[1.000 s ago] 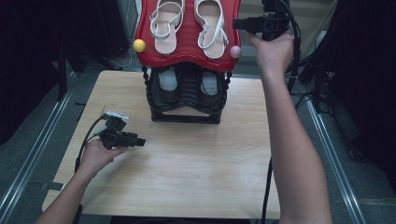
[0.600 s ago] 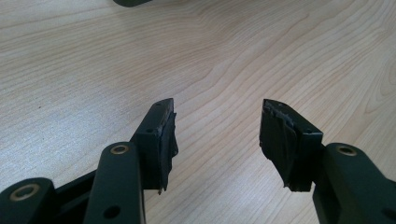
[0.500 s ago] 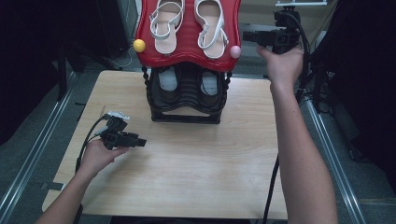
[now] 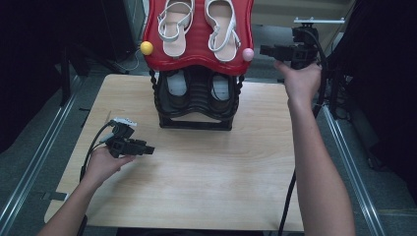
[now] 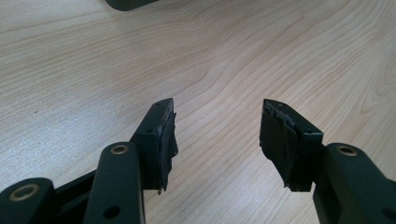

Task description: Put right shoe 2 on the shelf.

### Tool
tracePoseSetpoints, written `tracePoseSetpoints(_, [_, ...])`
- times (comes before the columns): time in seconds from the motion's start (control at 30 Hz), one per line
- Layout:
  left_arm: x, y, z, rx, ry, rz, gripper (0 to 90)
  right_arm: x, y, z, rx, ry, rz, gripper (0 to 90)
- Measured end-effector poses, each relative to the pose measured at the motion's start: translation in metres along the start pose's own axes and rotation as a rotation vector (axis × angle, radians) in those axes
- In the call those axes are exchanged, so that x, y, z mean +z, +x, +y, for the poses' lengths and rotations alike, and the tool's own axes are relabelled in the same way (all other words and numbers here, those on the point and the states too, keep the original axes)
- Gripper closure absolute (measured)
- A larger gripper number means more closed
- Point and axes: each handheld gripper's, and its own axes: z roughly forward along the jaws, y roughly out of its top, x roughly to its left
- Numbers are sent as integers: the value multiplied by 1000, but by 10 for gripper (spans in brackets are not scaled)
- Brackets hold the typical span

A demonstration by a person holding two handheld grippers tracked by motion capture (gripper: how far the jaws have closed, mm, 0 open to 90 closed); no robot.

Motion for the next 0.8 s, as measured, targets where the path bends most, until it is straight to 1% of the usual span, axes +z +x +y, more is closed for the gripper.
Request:
tracePoseSetpoints(0.27, [0,0,0,1,1,1,458,5,-9,-21,6,14,5,428])
tracePoseSetpoints(0.37, [0,0,0,3,1,2,458,8,-13,-28,22,18,8,421])
tracePoseSetpoints(0.53, [1,0,0,-1,-3,1,458,12,-19,-41,35,18,8,416])
tracePoseSetpoints(0.73, [1,-1,0,-1,-5,2,458,19,-22,-57,38,38,4,410])
tracePoseSetpoints(0.77, [1,0,0,5,0,4,458,20,-22,-60,46,40,7,411])
tracePoseSetpoints(0.8, [2,0,0,2,-1,2,458,21,-22,-63,50,39,8,414])
